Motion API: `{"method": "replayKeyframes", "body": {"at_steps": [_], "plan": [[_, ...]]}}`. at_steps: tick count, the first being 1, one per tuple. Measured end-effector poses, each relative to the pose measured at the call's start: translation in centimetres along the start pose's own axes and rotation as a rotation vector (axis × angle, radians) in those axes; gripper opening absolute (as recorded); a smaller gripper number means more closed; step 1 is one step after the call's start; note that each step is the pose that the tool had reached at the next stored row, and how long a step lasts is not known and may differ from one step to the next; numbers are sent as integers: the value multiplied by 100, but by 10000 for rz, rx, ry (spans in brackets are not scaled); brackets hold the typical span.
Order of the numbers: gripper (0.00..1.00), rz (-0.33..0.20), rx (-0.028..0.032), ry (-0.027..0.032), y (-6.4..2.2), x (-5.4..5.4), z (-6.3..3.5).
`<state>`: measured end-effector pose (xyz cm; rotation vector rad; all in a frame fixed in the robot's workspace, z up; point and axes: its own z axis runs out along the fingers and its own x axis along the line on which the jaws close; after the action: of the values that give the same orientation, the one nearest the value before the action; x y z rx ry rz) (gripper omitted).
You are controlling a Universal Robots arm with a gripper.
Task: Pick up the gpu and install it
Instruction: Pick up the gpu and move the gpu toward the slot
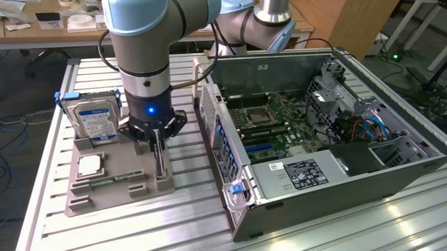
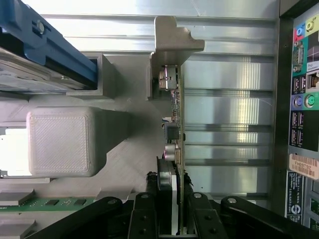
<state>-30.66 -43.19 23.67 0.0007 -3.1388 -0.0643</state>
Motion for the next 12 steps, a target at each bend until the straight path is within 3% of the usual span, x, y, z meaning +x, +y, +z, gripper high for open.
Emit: {"method": "replayKeyframes", "body": {"at_steps": [12], "plan": [[28,0,-10,-1,5,0,-132]]}}
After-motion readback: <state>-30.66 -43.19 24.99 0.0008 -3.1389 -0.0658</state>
